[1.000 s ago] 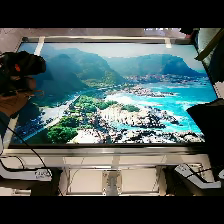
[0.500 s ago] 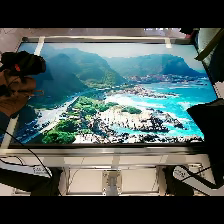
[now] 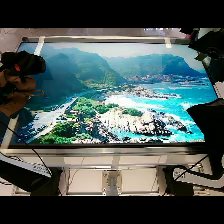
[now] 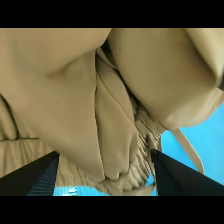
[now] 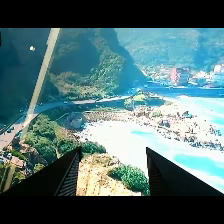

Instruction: Fold the clothes and pants, and hang the long-sleeved shirts on hangers.

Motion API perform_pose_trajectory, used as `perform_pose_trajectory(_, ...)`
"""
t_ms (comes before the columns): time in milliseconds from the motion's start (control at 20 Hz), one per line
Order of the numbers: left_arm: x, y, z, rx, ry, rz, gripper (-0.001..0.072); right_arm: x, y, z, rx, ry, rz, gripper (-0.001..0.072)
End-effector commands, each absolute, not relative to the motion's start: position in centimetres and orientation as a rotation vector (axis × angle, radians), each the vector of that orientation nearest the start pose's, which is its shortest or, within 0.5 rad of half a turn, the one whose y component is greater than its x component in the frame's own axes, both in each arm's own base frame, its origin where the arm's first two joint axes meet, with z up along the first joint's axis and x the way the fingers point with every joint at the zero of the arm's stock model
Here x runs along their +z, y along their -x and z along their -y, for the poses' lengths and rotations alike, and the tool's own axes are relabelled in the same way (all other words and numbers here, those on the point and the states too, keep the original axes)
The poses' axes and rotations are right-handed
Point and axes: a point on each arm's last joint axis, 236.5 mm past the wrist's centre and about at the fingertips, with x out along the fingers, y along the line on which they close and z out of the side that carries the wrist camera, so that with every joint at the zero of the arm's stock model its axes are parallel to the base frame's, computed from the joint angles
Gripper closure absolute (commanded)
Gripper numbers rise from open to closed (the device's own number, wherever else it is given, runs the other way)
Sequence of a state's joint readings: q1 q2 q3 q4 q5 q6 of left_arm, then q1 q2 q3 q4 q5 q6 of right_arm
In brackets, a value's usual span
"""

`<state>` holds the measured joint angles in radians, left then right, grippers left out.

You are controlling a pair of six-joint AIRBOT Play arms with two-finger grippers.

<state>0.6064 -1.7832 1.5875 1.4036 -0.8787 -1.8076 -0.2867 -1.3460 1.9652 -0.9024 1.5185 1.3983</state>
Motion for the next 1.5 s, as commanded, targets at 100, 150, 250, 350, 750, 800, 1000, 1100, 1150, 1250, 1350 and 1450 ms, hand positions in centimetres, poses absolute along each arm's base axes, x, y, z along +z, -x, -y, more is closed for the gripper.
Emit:
perform_pose_trajectory(100,-6.5,-47.2,-28.6,0.621,0.757,-0.951,0.0467,26.2,-43.8,-4.1,0.431,-0.290,-0.839,0.0268)
perform_pose_trajectory(150,-6.2,-47.2,-28.6,0.617,0.751,-0.949,0.0681,26.1,-43.9,-4.1,0.433,-0.292,-0.842,0.0268)
perform_pose_trajectory(250,-4.5,-47.1,-28.5,0.603,0.727,-0.938,0.0697,26.1,-43.6,-4.2,0.435,-0.289,-0.849,0.0269)
perform_pose_trajectory(350,-1.0,-46.7,-28.1,0.551,0.635,-0.924,0.0698,26.2,-42.6,-4.1,0.436,-0.262,-0.876,0.0271)
perform_pose_trajectory(750,28.1,-45.9,-8.0,-0.091,0.512,-0.460,0.0698,25.7,-34.8,5.0,0.045,0.001,-1.075,0.0416)
perform_pose_trajectory(800,30.9,-45.2,-3.9,-0.204,0.509,-0.412,0.0698,26.1,-34.3,6.2,-0.005,0.038,-1.071,0.0416)
perform_pose_trajectory(1000,34.0,-41.7,12.4,-0.576,0.429,-0.428,0.0697,26.8,-34.0,8.5,-0.092,0.105,-1.051,0.0416)
perform_pose_trajectory(1100,32.3,-39.6,21.1,-0.772,0.394,-0.513,0.0697,26.8,-35.1,8.8,-0.097,0.110,-1.016,0.0416)
perform_pose_trajectory(1150,30.9,-38.3,25.7,-0.870,0.380,-0.567,0.0698,26.6,-35.6,8.9,-0.099,0.112,-1.004,0.0416)
perform_pose_trajectory(1250,27.4,-35.9,34.1,-1.014,0.360,-0.658,0.0698,26.0,-36.3,9.1,-0.099,0.112,-1.006,0.0416)
perform_pose_trajectory(1350,22.9,-33.5,42.9,-1.104,0.357,-0.718,0.0698,25.2,-36.9,9.3,-0.098,0.110,-1.027,0.0416)
perform_pose_trajectory(1450,17.9,-31.7,50.3,-1.121,0.374,-0.736,0.0698,24.4,-37.3,9.5,-0.097,0.108,-1.048,0.0416)
